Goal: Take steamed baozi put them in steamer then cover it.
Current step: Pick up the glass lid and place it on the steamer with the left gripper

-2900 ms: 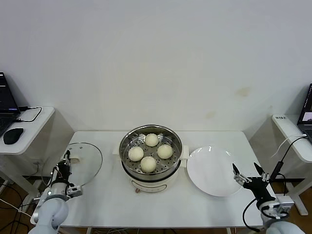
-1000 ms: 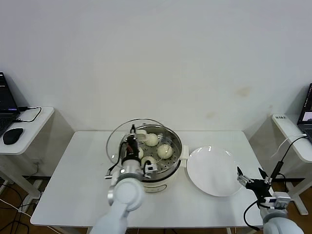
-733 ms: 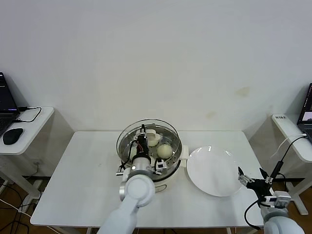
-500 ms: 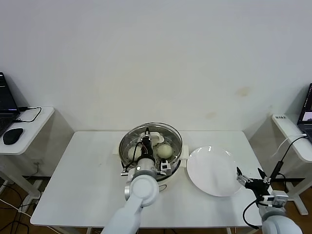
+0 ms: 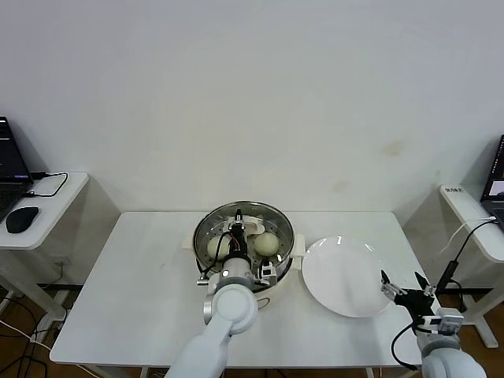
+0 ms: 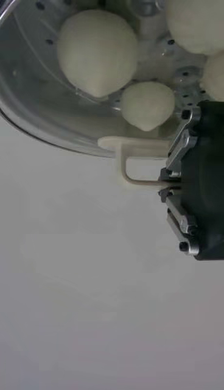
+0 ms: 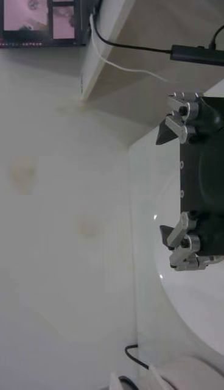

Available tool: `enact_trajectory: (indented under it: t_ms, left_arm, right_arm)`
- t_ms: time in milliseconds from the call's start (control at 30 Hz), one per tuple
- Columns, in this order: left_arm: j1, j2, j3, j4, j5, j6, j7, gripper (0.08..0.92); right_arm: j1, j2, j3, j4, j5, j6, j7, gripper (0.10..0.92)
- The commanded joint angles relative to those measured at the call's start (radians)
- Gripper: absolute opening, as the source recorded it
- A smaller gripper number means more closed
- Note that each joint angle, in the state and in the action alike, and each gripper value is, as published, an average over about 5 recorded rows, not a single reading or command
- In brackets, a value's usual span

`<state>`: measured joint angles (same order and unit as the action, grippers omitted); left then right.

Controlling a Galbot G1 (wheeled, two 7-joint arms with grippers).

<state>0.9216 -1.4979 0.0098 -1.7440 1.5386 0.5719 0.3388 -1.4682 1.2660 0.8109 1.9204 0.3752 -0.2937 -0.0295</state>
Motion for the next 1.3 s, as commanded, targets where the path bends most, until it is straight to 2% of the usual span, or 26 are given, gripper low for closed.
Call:
enact_trajectory:
  t_ms: [33, 767, 1300]
  left_arm:
    - [0.001, 0.004, -0.002, 0.017, 0.023, -0.022, -0.027, 0.134]
    - [0.023, 0.015, -0.003, 0.015, 0.016, -0.044, -0.044, 0.151]
    - [0.053, 0.038, -0.002, -0.092, -0.002, -0.038, -0.034, 0.591]
  right_arm:
    - [0.001, 0.003, -0.001, -0.002, -0.003, 0.004, -0.001, 0.823]
    - [-0.005, 0.009, -0.002, -0.003, -0.008, 0.008, -0.002, 0.823]
    - [-0.010, 0.009, 0.003, -0.009, -0.009, 0.014, -0.003, 0.823]
